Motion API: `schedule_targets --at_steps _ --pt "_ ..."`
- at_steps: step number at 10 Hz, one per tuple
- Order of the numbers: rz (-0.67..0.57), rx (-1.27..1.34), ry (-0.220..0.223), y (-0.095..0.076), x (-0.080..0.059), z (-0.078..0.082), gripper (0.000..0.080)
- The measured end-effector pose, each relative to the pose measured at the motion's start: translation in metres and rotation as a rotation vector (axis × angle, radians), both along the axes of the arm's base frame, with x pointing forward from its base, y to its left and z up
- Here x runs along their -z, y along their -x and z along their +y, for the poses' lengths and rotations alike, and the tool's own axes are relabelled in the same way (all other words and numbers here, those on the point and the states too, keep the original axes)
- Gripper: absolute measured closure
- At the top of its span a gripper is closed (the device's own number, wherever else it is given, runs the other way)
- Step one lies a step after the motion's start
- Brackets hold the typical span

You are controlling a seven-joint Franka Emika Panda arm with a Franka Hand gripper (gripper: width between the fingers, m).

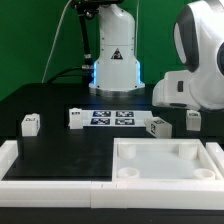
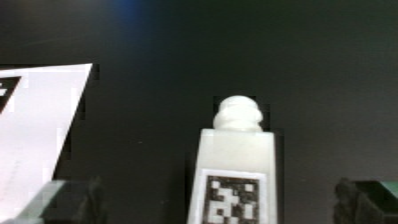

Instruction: Assemble one leg

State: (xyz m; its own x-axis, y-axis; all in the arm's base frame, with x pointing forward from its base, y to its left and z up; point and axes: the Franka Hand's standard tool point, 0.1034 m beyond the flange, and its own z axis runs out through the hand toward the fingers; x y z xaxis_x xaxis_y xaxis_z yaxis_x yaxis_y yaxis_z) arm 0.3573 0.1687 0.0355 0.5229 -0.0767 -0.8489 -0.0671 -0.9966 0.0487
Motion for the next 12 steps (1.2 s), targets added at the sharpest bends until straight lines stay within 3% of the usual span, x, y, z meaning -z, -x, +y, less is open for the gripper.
schedule_targets --at_steps 4,7,8,9,11,12 --pt "-0.017 -0.005 -0.008 0.009 0.019 0.002 0.0150" --pt "-0.011 -0.016 -0.007 0.013 0.022 0.007 0.0150" --pt "-0.011 -0.016 -0.007 0.012 0.022 0.007 0.0277" --pt "-0.011 -0.016 -0.007 0.013 0.022 0.007 0.0277" --pt "-0.011 -0.017 -0.007 0.013 0.022 0.007 0.0514" --pt "-0.011 -0.016 -0.007 0.012 0.022 0.007 0.0514"
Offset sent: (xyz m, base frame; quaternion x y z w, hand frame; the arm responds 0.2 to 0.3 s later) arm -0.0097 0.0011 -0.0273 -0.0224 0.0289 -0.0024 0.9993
